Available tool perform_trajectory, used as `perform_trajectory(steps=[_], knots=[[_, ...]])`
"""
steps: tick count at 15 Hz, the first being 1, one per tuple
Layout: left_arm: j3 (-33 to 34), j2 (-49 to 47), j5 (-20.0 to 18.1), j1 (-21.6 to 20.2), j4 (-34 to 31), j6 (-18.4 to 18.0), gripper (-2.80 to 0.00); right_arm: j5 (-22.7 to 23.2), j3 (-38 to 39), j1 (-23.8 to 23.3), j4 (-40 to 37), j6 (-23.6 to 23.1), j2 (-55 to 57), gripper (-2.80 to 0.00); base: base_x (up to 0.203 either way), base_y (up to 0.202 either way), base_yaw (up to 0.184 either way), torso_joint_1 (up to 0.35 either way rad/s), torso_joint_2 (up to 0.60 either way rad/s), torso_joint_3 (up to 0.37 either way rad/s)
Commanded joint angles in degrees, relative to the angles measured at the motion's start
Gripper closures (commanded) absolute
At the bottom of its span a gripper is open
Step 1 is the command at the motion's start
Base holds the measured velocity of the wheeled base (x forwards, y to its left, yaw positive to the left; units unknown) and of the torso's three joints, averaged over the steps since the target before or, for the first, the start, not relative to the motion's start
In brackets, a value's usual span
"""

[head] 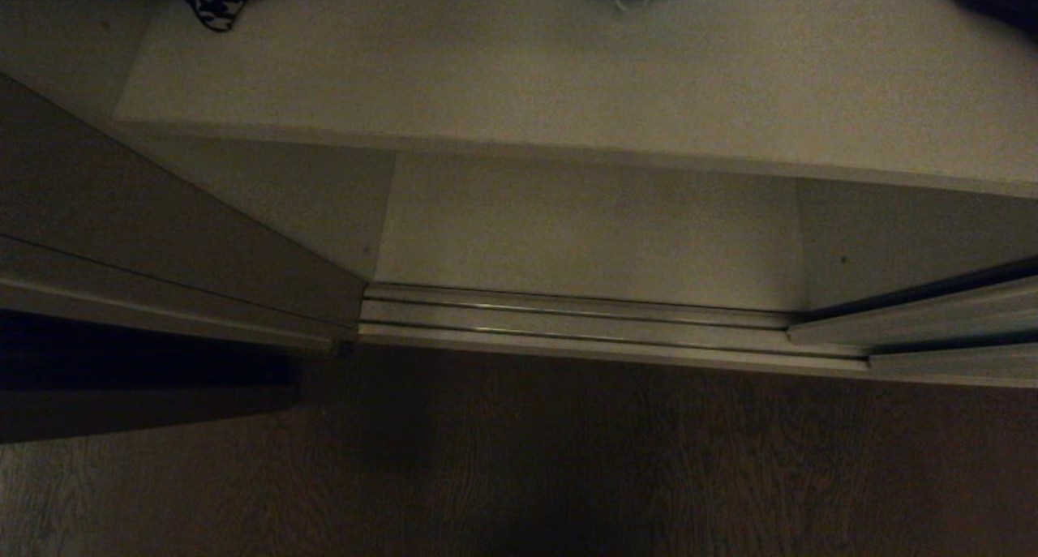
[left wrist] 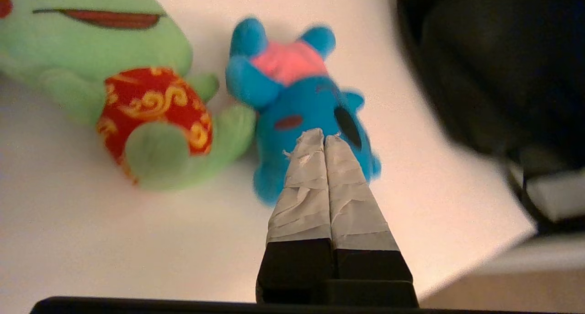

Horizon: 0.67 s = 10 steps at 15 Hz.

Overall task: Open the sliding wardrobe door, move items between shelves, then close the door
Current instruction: Place the blue doll on the higher shelf

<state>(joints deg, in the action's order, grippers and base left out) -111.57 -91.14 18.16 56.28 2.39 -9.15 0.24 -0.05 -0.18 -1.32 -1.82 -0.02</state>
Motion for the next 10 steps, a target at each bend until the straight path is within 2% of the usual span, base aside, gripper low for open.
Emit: perform_trajectory(steps=[1,5,8,10], knots=[[0.0,3.3,-0.3,-0.1,-5.1,-1.4,0.00,0.0,0.0,0.0,0.0,0.0,-0.1,0.00,0.000,0.000,0.000,0.000,0.00,0.000],[0.3,7.7,-3.0,-0.5,-17.9,-4.0,0.00,0.0,0.0,0.0,0.0,0.0,-0.1,0.00,0.000,0.000,0.000,0.000,0.00,0.000],[1.7,11.5,-7.9,-2.4,-30.2,-3.6,0.00,0.0,0.0,0.0,0.0,0.0,-0.1,0.00,0.000,0.000,0.000,0.000,0.00,0.000],[4.3,13.3,-8.6,-5.3,-31.6,-3.6,0.00,0.0,0.0,0.0,0.0,0.0,-0.1,0.00,0.000,0.000,0.000,0.000,0.00,0.000]])
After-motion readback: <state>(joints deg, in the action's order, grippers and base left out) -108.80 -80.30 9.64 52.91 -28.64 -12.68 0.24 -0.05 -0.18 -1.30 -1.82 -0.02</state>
